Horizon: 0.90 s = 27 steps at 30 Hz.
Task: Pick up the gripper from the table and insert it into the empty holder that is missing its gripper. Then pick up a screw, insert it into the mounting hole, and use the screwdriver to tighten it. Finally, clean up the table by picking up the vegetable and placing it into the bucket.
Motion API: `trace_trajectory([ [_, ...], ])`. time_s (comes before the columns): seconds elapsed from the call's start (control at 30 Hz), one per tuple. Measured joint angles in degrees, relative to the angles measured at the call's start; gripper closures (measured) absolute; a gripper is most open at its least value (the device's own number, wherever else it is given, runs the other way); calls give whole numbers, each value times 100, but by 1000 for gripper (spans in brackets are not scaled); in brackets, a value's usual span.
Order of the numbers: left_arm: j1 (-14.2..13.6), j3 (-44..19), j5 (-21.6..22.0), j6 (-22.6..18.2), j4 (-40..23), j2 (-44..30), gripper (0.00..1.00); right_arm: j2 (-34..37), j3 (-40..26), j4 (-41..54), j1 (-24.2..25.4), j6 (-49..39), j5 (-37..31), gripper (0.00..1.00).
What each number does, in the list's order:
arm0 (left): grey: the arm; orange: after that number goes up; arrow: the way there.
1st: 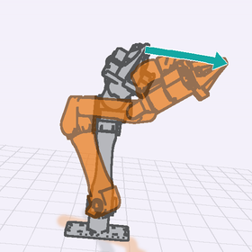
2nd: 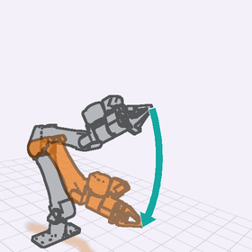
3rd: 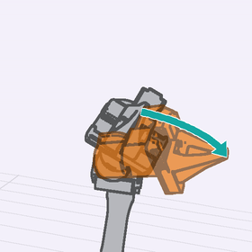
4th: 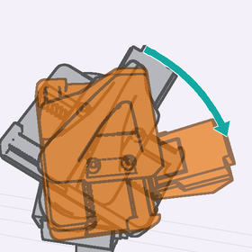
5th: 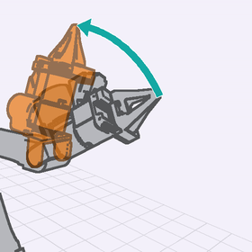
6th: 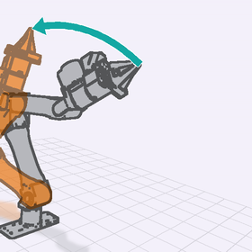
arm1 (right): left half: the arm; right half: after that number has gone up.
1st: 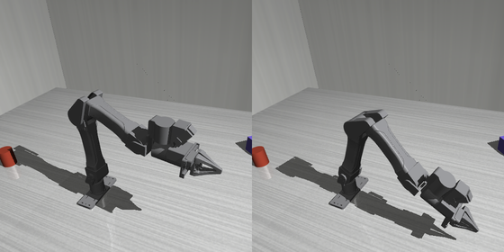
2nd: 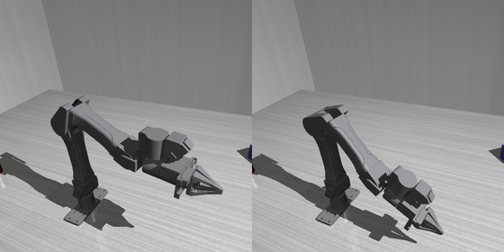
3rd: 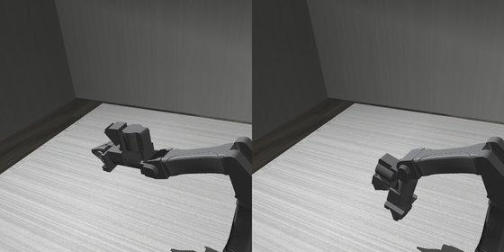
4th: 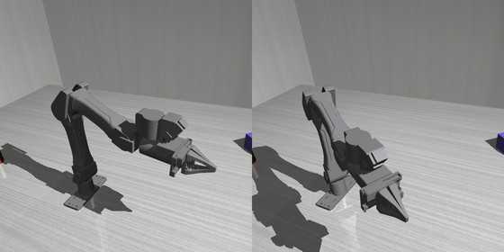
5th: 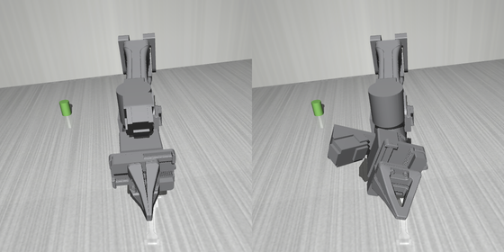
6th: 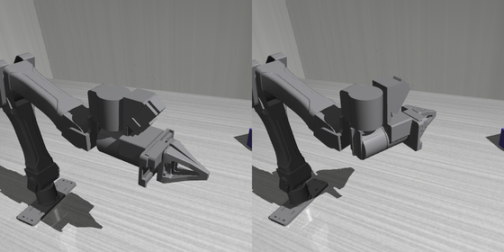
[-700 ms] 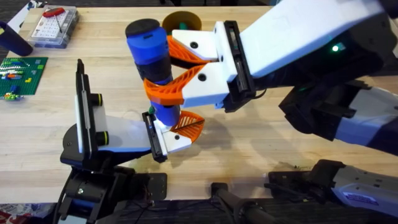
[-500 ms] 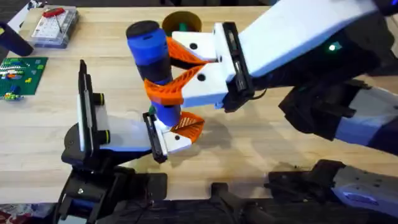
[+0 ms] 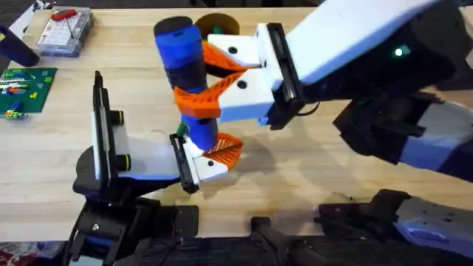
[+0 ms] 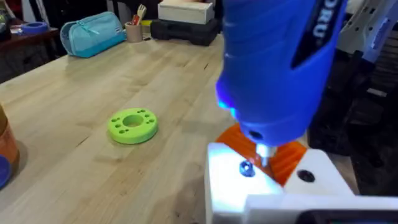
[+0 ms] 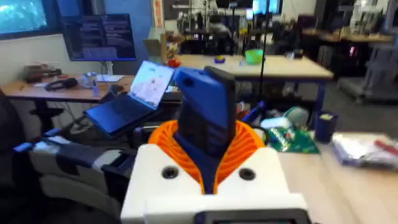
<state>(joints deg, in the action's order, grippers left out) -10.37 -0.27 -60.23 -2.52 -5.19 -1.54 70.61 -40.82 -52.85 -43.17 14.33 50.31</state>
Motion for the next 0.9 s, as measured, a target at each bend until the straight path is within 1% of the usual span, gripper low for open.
trace_trajectory([
  [0.1, 0, 0, 0, 0, 0, 0, 986, -9, -411, 872, 1, 59, 12, 942],
  [0.2, 1, 0, 1, 0, 0, 0, 986, -11, -1114, 1939, 1, -45, 11, 943],
  [0.3, 0, 0, 1, 0, 0, -2, 986, -11, -1743, 2450, 4, -207, 9, 943],
  [0.4, 0, 0, 0, 0, 0, -1, 986, -21, -2235, 2511, 8, -313, 10, 942],
  [0.5, 0, 0, 0, 0, 0, 0, 986, -72, -2510, 2495, 10, -436, 12, 944],
  [0.9, 0, 0, 0, 0, 0, -2, 986, -114, -2581, 2092, 12, -669, 17, 943],
])
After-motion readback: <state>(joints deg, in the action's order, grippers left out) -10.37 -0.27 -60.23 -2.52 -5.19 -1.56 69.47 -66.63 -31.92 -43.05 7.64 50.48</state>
